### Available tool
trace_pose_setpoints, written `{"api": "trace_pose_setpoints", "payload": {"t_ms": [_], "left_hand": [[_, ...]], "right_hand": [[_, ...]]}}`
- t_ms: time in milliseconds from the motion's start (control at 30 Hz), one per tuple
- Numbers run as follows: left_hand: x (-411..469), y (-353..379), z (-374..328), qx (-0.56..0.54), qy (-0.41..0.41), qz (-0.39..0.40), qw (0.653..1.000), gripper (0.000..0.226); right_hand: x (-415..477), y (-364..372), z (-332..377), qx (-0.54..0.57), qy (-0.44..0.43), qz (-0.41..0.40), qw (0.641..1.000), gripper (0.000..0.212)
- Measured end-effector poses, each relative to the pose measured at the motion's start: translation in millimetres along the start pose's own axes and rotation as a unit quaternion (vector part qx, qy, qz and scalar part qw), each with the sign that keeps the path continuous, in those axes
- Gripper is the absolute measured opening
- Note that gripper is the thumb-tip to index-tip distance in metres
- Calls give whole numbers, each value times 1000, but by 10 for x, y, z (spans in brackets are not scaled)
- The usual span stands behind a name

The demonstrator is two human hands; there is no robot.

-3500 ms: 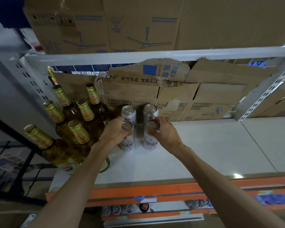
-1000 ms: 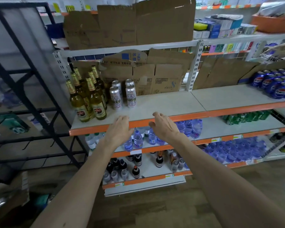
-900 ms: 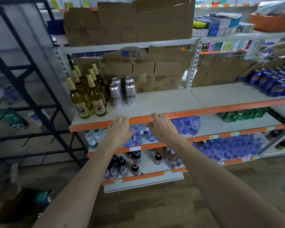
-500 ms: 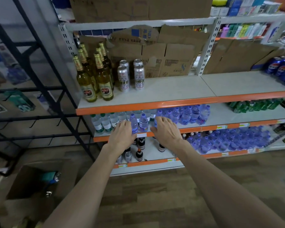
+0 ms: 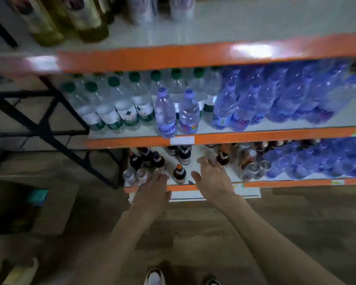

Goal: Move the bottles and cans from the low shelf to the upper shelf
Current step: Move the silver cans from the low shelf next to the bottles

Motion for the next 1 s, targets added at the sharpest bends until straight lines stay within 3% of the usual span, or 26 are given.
{"api": "trace_pose_setpoints", "payload": {"t_ms": [133,300,400,500,600,833,1000], "left_hand": [[705,1301,998,-13,2,-15,1000,49],[1514,2335,1983,-27,0,-83,996,45],[1845,2625,2293,-52,33,-139,988,35],[1930,2654,2512,-139,84,-257,953,20],[1923,2447,2715,-182,75,-338,920,24],[2073,2038,2756,-58,-28,-252,966,57],[2423,2133,2824,-57,-95,-194,975,59]], "right_hand": [[718,1581,-99,32,-14,-5,999,45],[1448,3020,336,3,-115,-35,993,42],[1757,3477,597,13,-145,-77,986,40],[1952,3684,644,25,-133,-130,982,45],[2026,3751,605,31,-114,-135,984,49],[2194,3658,674,18,-111,-100,989,61],[2462,3790,782,53,-136,-80,986,66]]}}
Point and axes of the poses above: each hand's wrist, its own x-axis towards the middle knuckle, its own y-axis out of the palm, z = x × y, the point moved 5 cm from there along x, towards the middle knuckle, and after that the axes turned 13 degrees about -x, right-handed, at the moved point
